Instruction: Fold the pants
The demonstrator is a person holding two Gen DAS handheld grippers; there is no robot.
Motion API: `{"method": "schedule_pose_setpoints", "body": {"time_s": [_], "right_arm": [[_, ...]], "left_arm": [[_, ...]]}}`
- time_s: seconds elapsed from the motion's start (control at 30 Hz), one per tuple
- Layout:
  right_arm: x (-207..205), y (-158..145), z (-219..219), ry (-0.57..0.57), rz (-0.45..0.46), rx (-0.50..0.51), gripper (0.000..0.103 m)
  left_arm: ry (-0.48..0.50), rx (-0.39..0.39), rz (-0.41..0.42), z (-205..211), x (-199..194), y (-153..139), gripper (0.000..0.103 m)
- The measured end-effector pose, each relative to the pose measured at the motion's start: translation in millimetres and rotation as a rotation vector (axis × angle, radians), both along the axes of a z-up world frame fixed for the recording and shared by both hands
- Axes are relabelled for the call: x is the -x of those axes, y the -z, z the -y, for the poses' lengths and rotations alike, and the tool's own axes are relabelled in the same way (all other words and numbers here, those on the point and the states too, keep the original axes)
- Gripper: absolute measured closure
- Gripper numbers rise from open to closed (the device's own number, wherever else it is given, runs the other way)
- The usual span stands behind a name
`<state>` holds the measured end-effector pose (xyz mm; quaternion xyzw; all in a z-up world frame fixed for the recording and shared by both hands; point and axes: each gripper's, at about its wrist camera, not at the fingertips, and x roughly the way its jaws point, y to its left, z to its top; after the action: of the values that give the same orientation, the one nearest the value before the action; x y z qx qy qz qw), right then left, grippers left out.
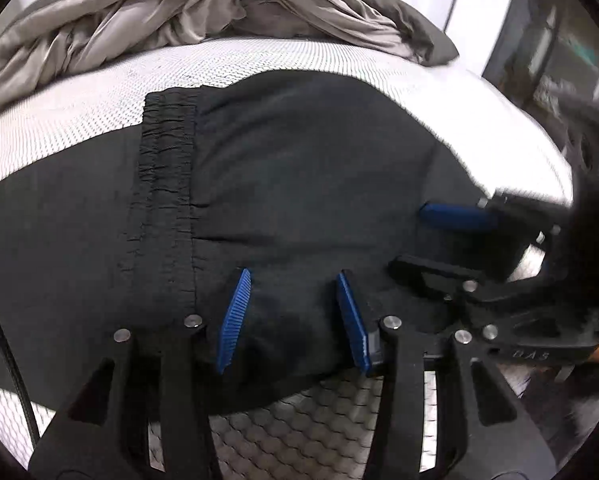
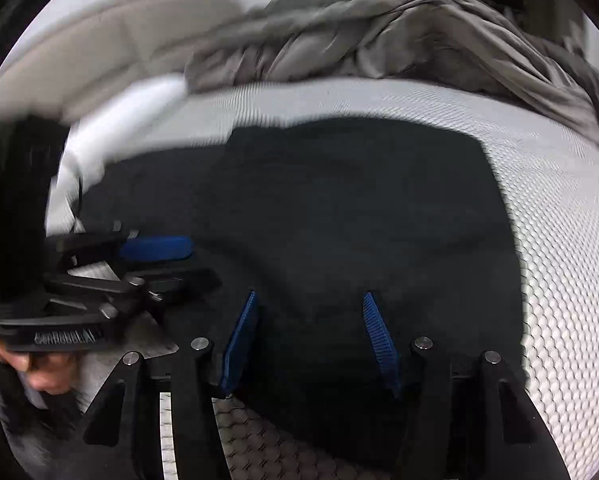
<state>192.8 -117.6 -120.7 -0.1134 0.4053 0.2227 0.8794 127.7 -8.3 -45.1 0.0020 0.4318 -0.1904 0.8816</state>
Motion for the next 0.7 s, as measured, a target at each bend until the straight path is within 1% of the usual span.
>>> {"method": "schedule_pose_setpoints", "body": {"time_s": [0.03, 0.07, 0.13, 0.2, 0.23, 0.27, 0.3, 0.33, 0.4, 0.43, 0.47, 0.5, 0.53, 0.6, 0.67, 0.7], "right_arm": [[1.6, 1.3, 4.4, -0.004, 0.020, 0.026, 0.048], [4.8, 1.0, 18.2, 0.020, 0.028, 0.026, 0.048], [7.6, -0.4, 54.2, 0.100, 0.018, -0.014, 0.047], [8.2, 1.4, 81.1, 0.193, 0.035, 0.032, 0.047], [8.5, 3.5, 92.0, 0.213, 0.027, 0.023, 0.045], [10.0, 2.1, 100.9, 0.217, 0.016, -0.026, 0.043], [11.1, -2.1, 105.3, 0.226, 0.019, -0.059, 0.043], [13.3, -9.0, 107.9, 0.234, 0.040, -0.081, 0.043], [15.0, -22.8, 101.5, 0.217, 0.086, -0.108, 0.043], [11.1, -28.4, 92.8, 0.188, 0.082, -0.131, 0.040], [5.9, -30.7, 86.1, 0.163, 0.070, -0.142, 0.039], [0.2, -31.4, 76.9, 0.146, 0.057, -0.142, 0.038], [-13.0, -31.5, 64.6, 0.131, 0.041, -0.132, 0.038], [-34.3, -27.9, 46.7, 0.089, 0.021, -0.101, 0.038], [-55.1, -15.7, 31.3, 0.064, 0.000, -0.084, 0.038], [-63.1, -4.0, 26.5, 0.053, -0.033, -0.058, 0.038]], "left_arm": [[0.019, 0.014, -0.005, -6.3, 3.6, 0.6, 0.061], [0.018, 0.025, -0.010, -11.7, 6.1, 1.3, 0.061], [0.005, 0.060, -0.007, -29.8, 13.6, 1.4, 0.062], [0.010, 0.070, -0.009, -41.8, 20.4, -3.2, 0.062], [0.000, 0.047, -0.003, -40.4, 23.8, -7.2, 0.062], [-0.019, 0.030, 0.003, -40.9, 26.5, -12.5, 0.062], [-0.029, 0.034, 0.011, -45.7, 28.1, -19.0, 0.062], [-0.033, 0.055, 0.028, -46.1, 29.5, -27.5, 0.062], [-0.042, 0.090, 0.088, -43.6, 31.3, -44.9, 0.060], [-0.037, 0.090, 0.117, -37.9, 26.8, -51.2, 0.054], [-0.029, 0.086, 0.122, -33.4, 22.7, -54.3, 0.052], [-0.024, 0.077, 0.118, -25.8, 10.2, -56.0, 0.052], [-0.021, 0.069, 0.100, -18.4, -2.7, -54.7, 0.052], [0.000, 0.045, 0.036, -5.3, -33.6, -43.3, 0.052], [0.014, 0.000, -0.014, 0.6, -52.0, -24.3, 0.052], [0.015, -0.013, -0.019, -0.3, -56.5, -14.3, 0.052]]}}
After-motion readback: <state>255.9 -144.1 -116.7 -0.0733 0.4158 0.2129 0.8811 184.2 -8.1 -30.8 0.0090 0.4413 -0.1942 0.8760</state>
